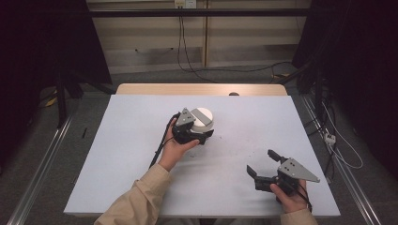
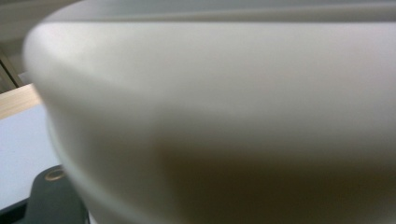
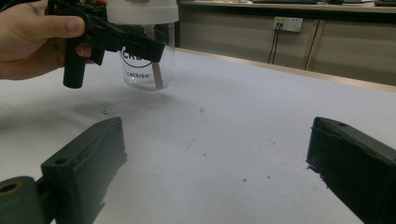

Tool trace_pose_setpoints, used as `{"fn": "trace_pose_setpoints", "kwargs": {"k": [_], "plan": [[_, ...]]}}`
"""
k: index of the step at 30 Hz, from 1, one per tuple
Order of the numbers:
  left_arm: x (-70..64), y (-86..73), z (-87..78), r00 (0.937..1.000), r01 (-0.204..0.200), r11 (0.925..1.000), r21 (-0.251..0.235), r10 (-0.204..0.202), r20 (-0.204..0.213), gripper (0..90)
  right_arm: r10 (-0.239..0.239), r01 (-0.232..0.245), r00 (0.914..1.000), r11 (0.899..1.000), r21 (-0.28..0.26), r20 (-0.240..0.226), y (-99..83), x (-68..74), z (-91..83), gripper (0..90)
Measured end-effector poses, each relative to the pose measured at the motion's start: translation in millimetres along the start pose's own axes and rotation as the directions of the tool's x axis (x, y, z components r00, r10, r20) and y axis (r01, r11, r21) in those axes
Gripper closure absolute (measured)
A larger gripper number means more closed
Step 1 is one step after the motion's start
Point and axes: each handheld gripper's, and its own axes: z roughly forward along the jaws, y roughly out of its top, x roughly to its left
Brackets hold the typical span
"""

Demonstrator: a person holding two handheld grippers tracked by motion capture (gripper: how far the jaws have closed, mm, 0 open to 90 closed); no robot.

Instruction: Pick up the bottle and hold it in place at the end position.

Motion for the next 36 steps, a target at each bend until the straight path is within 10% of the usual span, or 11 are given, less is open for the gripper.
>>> {"fn": "trace_pose_setpoints", "kwargs": {"k": [36], "plan": [[12.3,-12.2,20.5,0.9998,-0.002,0.9992,0.039,0.003,-0.022,18.6,0.002,-0.002,1.0,1.0,0.003,0.001,-1.5,-1.4,-0.2,3.6]]}}
